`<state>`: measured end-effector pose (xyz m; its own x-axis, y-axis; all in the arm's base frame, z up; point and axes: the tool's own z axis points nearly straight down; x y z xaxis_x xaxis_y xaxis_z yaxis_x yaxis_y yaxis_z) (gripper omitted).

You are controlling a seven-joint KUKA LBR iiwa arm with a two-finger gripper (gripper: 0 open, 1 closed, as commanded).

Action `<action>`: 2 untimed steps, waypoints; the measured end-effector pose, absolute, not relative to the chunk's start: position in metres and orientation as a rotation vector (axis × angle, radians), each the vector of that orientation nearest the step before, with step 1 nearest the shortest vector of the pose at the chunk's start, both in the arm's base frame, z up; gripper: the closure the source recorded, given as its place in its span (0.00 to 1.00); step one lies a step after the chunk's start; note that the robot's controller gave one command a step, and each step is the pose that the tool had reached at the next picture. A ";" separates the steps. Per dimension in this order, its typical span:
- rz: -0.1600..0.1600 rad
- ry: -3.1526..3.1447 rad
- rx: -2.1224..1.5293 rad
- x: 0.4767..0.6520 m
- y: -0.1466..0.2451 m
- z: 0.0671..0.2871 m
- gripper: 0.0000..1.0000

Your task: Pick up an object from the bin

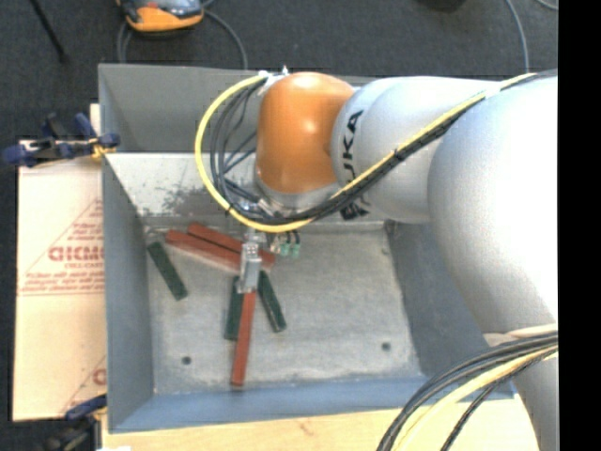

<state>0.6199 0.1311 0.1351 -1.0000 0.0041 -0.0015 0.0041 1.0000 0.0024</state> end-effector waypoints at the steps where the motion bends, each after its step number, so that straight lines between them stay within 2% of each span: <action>1: 0.004 3.140 0.006 0.620 0.131 0.135 0.00; 2: -0.002 3.067 -0.622 0.613 0.081 0.077 1.00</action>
Offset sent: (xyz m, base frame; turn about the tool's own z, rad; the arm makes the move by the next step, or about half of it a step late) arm -0.0123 -0.0490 -0.0651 -0.4083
